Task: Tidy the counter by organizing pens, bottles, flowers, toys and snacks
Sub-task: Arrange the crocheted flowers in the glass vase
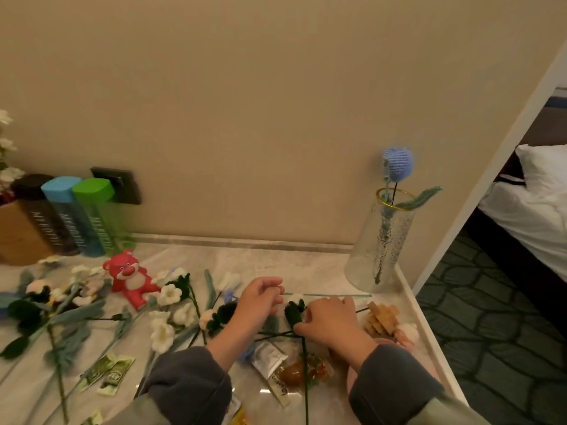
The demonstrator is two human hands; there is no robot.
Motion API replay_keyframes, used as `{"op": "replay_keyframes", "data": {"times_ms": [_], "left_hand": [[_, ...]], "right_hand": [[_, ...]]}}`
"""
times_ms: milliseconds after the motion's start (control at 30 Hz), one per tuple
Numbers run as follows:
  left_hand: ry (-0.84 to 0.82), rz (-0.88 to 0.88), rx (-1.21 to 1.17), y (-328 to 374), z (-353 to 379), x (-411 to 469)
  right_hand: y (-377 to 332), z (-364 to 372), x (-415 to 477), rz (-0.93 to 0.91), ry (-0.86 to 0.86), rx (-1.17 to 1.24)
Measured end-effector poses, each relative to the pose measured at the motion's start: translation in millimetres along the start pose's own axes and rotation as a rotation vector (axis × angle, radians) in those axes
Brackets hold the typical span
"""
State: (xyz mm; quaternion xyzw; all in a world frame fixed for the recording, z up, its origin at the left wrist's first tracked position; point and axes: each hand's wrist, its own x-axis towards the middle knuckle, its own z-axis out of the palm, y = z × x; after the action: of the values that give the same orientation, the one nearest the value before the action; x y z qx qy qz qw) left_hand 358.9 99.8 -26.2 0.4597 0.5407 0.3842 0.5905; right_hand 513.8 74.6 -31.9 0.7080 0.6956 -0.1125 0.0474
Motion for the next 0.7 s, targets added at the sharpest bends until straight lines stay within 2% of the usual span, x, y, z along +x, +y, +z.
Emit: {"op": "replay_keyframes", "data": {"times_ms": [100, 233, 400, 467, 567, 700], "left_hand": [[-0.024, -0.049, 0.027, -20.6, -1.0, -10.3], [-0.039, -0.072, 0.075, -26.6, 1.5, -15.1], [-0.044, -0.091, 0.071, -21.1, 3.3, -16.9], [-0.1, -0.126, 0.014, -16.1, 5.0, -19.5], [-0.207, -0.198, -0.111, -5.4, 6.9, -23.4], [-0.252, -0.255, -0.28, 6.4, 4.9, -22.4]], "right_hand": [[-3.9, 10.8, 0.6, -0.004, -0.042, -0.101], [-6.8, 10.0, 0.1, 0.022, -0.023, 0.01], [-9.9, -2.6, 5.4, 0.108, 0.099, 0.385], [-12.6, -8.6, 8.2, 0.123, 0.126, 0.567], [-18.7, -15.7, 13.1, 0.096, 0.189, 0.735], [-27.3, -23.6, 20.2, 0.002, 0.214, 0.953]]}}
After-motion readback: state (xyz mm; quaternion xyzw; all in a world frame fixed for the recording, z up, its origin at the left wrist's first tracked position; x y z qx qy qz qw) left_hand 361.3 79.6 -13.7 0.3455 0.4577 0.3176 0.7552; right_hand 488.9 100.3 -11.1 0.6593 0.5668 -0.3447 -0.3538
